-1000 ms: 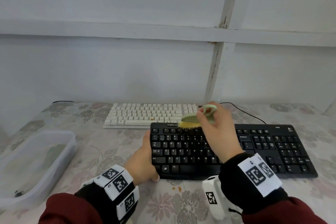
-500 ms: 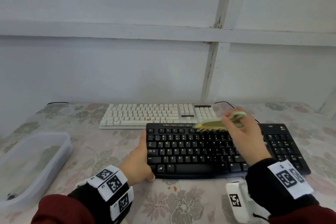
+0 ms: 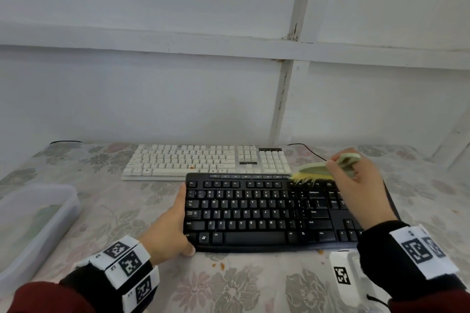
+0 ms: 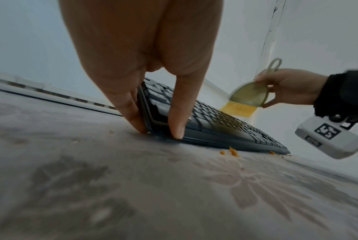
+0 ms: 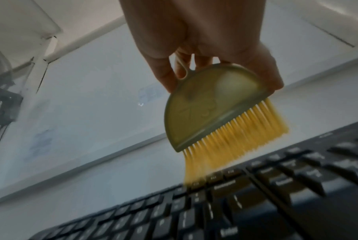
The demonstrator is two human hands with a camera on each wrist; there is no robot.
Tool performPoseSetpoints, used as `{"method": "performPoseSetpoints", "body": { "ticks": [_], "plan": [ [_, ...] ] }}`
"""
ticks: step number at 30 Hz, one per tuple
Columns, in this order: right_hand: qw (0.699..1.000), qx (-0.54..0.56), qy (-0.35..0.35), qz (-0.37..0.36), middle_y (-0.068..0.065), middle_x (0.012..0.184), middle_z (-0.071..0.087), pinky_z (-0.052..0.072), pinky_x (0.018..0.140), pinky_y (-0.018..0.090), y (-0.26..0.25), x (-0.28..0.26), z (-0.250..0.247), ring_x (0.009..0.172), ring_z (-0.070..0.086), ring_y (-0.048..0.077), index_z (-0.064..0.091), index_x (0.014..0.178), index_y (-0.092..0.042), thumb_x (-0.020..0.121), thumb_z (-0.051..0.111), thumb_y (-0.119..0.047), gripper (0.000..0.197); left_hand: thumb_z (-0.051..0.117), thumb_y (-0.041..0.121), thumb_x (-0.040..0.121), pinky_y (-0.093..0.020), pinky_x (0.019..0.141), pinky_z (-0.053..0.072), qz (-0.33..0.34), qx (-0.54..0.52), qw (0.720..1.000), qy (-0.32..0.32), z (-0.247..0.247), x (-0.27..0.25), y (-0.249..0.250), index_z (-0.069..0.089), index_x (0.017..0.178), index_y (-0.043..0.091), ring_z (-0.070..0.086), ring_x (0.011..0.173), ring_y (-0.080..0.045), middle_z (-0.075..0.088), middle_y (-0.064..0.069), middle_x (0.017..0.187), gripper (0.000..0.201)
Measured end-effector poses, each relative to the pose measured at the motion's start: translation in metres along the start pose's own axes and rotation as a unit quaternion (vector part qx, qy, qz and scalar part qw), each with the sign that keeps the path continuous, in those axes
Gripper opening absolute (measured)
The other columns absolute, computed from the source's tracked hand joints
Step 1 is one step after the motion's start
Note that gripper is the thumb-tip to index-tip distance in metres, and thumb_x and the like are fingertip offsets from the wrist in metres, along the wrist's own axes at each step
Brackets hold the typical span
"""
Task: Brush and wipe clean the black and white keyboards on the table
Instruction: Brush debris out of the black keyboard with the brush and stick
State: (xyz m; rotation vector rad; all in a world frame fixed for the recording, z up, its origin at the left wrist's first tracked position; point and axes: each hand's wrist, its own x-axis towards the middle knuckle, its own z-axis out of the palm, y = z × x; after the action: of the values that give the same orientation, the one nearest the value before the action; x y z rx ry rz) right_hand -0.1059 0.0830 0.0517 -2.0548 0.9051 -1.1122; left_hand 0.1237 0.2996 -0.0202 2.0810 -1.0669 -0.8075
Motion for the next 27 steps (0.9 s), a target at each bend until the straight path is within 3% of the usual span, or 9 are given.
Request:
{"method": "performPoseSetpoints", "body": {
  "ticks": [3, 6, 9, 12, 14, 17, 22, 24, 27],
  "plan": [
    [0.998, 0.063, 0.024, -0.003, -0.005, 0.072, 0.058, 0.04, 0.059, 0.002, -0.008, 0.003, -0.005, 0.061, 0.053, -0.007, 0.057, 0.075, -0.016, 0.09, 0.058, -0.009, 0.016, 0.069, -0.008, 0.065, -0.025, 0.077, 0.055, 0.002, -0.004, 1.0, -0.005, -0.001, -0.001, 0.001, -0.022, 0.14, 0.046, 0.061, 0.094, -0.009, 0.057, 0.01, 0.111, 0.129],
    [0.991, 0.127, -0.025, 0.035, -0.007, 0.076, 0.058, 0.041, 0.062, 0.004, -0.009, -0.001, 0.003, 0.061, 0.054, -0.012, 0.058, 0.083, -0.011, 0.091, 0.058, -0.01, 0.008, 0.07, -0.008, 0.065, -0.023, 0.076, 0.054, 0.013, 0.0, 1.0, -0.001, -0.002, -0.002, 0.003, -0.021, 0.137, 0.051, 0.061, 0.094, -0.008, 0.055, 0.013, 0.112, 0.13],
    [0.993, 0.108, -0.022, 0.046, -0.015, 0.07, 0.06, 0.042, 0.061, 0.003, 0.004, 0.0, 0.0, 0.064, 0.055, -0.004, 0.057, 0.077, -0.016, 0.09, 0.058, -0.009, 0.014, 0.068, -0.008, 0.064, -0.027, 0.075, 0.056, 0.022, 0.002, 1.0, 0.007, -0.002, -0.005, 0.006, -0.021, 0.13, 0.058, 0.063, 0.091, -0.013, 0.058, 0.008, 0.11, 0.13],
    [0.998, 0.029, 0.047, 0.032, 0.0, 0.073, 0.061, 0.04, 0.059, 0.001, 0.008, 0.006, -0.02, 0.071, 0.056, 0.014, 0.055, 0.07, -0.02, 0.089, 0.058, -0.005, 0.024, 0.068, -0.009, 0.063, -0.029, 0.072, 0.056, 0.025, 0.003, 1.0, 0.012, -0.002, -0.006, 0.008, -0.019, 0.129, 0.059, 0.064, 0.09, -0.017, 0.06, 0.002, 0.109, 0.128],
    [0.998, 0.002, 0.064, 0.012, 0.007, 0.075, 0.06, 0.04, 0.059, 0.001, -0.005, 0.007, -0.025, 0.065, 0.053, 0.006, 0.053, 0.068, -0.021, 0.088, 0.057, -0.004, 0.027, 0.067, -0.009, 0.062, -0.029, 0.069, 0.055, 0.032, 0.002, 0.999, 0.016, -0.002, -0.006, 0.009, -0.017, 0.129, 0.059, 0.065, 0.087, -0.019, 0.061, -0.002, 0.107, 0.127],
    [0.998, 0.063, -0.003, -0.028, -0.004, 0.07, 0.057, 0.039, 0.061, 0.002, -0.041, -0.007, -0.004, 0.062, 0.052, -0.006, 0.053, 0.069, -0.022, 0.089, 0.057, -0.003, 0.028, 0.068, -0.008, 0.061, -0.025, 0.065, 0.056, 0.025, 0.004, 1.0, 0.018, -0.002, -0.005, 0.007, -0.019, 0.135, 0.054, 0.066, 0.082, -0.016, 0.061, 0.002, 0.104, 0.13],
    [0.982, 0.088, -0.156, -0.057, -0.011, 0.084, 0.061, 0.048, 0.08, 0.021, -0.087, -0.04, 0.074, 0.082, 0.058, 0.006, 0.058, 0.079, -0.03, 0.09, 0.054, -0.027, 0.012, 0.07, -0.008, 0.06, -0.026, 0.068, 0.056, 0.022, 0.008, 1.0, 0.02, -0.002, -0.006, 0.009, -0.016, 0.136, 0.05, 0.065, 0.082, -0.014, 0.06, 0.003, 0.103, 0.128],
    [0.982, 0.045, -0.175, -0.064, -0.016, 0.091, 0.059, 0.048, 0.088, 0.035, -0.095, -0.048, 0.1, 0.094, 0.055, 0.011, 0.056, 0.083, -0.034, 0.088, 0.046, -0.042, 0.014, 0.071, -0.008, 0.061, -0.021, 0.066, 0.054, 0.018, 0.012, 1.0, 0.021, -0.002, -0.006, 0.01, -0.016, 0.134, 0.048, 0.063, 0.083, -0.01, 0.058, 0.007, 0.101, 0.126],
    [0.982, 0.062, -0.169, -0.06, -0.017, 0.094, 0.054, 0.041, 0.094, 0.045, -0.101, -0.056, 0.12, 0.101, 0.047, 0.013, 0.051, 0.086, -0.035, 0.091, 0.05, -0.037, 0.006, 0.072, -0.008, 0.061, -0.013, 0.058, 0.046, -0.003, 0.007, 1.0, 0.017, -0.002, -0.005, 0.01, -0.007, 0.14, 0.036, 0.059, 0.08, -0.005, 0.058, 0.009, 0.094, 0.119]
  ]
}}
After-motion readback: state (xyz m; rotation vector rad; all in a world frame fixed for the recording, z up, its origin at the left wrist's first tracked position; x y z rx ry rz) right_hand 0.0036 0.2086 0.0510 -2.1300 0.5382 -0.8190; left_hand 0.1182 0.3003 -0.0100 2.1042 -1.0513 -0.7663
